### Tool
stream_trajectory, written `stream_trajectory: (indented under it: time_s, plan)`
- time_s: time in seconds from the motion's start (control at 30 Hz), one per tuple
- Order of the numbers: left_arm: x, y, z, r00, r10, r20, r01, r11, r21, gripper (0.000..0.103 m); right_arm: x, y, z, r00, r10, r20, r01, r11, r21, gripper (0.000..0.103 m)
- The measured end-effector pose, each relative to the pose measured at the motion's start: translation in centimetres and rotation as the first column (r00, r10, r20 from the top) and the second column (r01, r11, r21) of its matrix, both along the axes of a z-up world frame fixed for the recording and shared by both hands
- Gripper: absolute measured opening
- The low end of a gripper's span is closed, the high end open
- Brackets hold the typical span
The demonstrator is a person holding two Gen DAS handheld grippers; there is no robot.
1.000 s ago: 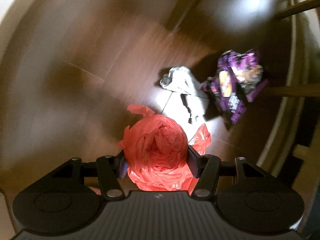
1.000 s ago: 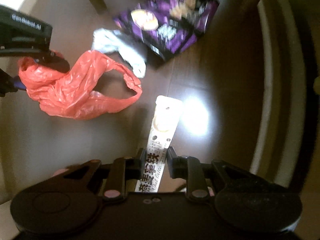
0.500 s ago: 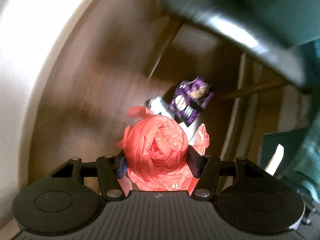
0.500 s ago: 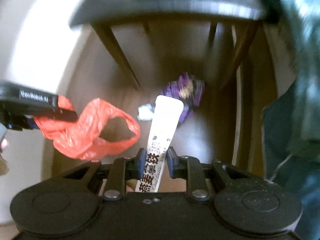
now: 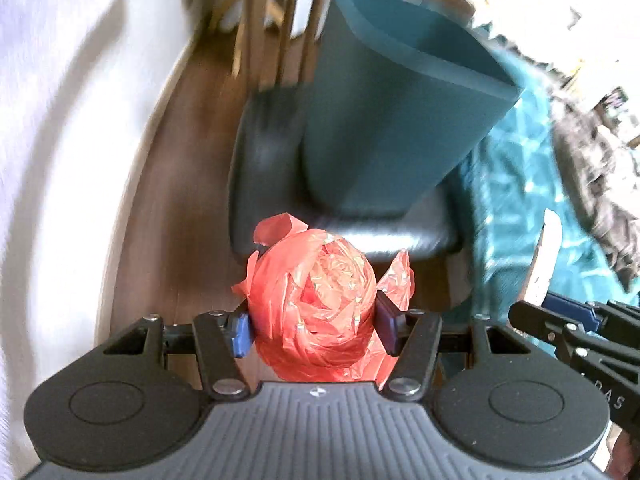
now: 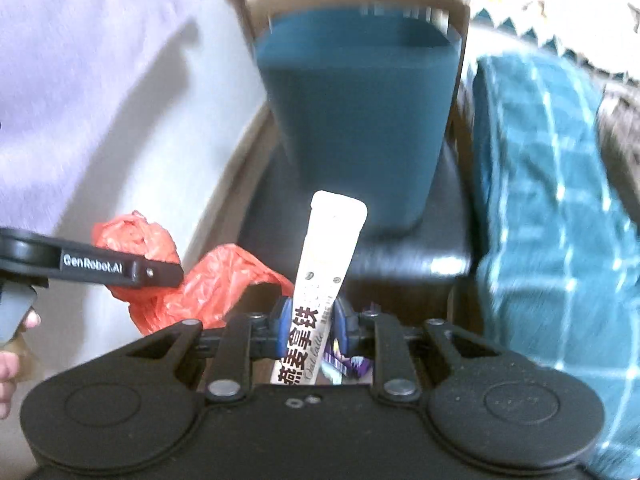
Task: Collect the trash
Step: 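Lift the red bag with left while right carries the white coffee-stick packet to the wastebasket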
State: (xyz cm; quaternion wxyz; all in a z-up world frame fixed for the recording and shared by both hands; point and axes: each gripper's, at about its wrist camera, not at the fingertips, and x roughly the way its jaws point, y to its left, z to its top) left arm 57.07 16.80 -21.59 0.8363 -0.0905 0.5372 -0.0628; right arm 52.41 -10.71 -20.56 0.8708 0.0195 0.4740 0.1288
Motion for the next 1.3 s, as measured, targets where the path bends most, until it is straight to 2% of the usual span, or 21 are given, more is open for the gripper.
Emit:
stream_trajectory:
  time_s: [0.1,0.17,0.23,0.43,0.53,0.63,0.73,0.87,1.1,1.3]
  plan:
    - [0.8,0.0,4.1,0.997,-0.023,0.08,0.024,1.0,-0.014,0.057,0.2,0.3,4.3,0.997,-0.018,0.081,0.018,1.0,0.005,0.022]
    - [1.3,0.0,6.8,0.99,-0.036,0.133,0.039,0.999,-0.02,0.057,0.8,0.4,5.6,0.992,-0.03,0.121,0.029,1.0,0.008,0.022]
    - [1.8,-0.2,9.7,0.981,-0.052,0.187,0.056,0.998,-0.018,0.058,1.2,0.4,8.3,0.985,-0.034,0.17,0.035,0.999,-0.001,0.022]
    - [4.1,-1.7,14.8,0.948,-0.098,0.301,0.092,0.995,0.036,0.058,3.1,-0.2,13.1,0.957,-0.046,0.288,0.053,0.998,-0.019,0.022]
    - [6.0,-2.8,16.5,0.935,-0.109,0.338,0.092,0.994,0.066,0.058,5.1,-0.9,14.5,0.947,-0.056,0.316,0.063,0.998,-0.012,0.022]
    - [8.1,-4.1,17.4,0.926,-0.118,0.359,0.081,0.99,0.114,0.058,8.0,-1.7,14.5,0.943,-0.044,0.329,0.052,0.999,-0.017,0.022]
    - [11.3,-5.8,17.2,0.928,-0.115,0.355,0.06,0.985,0.162,0.058,10.9,-2.5,14.2,0.944,-0.022,0.329,0.029,0.999,-0.016,0.022]
    - [16.4,-8.1,15.5,0.95,-0.089,0.3,0.03,0.98,0.197,0.058,15.7,-3.4,12.9,0.958,0.024,0.287,-0.022,1.0,-0.01,0.022]
    - [24.2,-10.9,10.3,0.985,-0.035,0.17,-0.01,0.967,0.255,0.058,24.0,-3.7,8.7,0.969,0.163,0.188,-0.154,0.986,-0.061,0.022]
    - [28.3,-13.4,5.0,0.997,-0.064,0.036,0.049,0.944,0.325,0.058,28.5,-3.2,4.8,0.966,0.241,0.092,-0.233,0.968,-0.09,0.022]
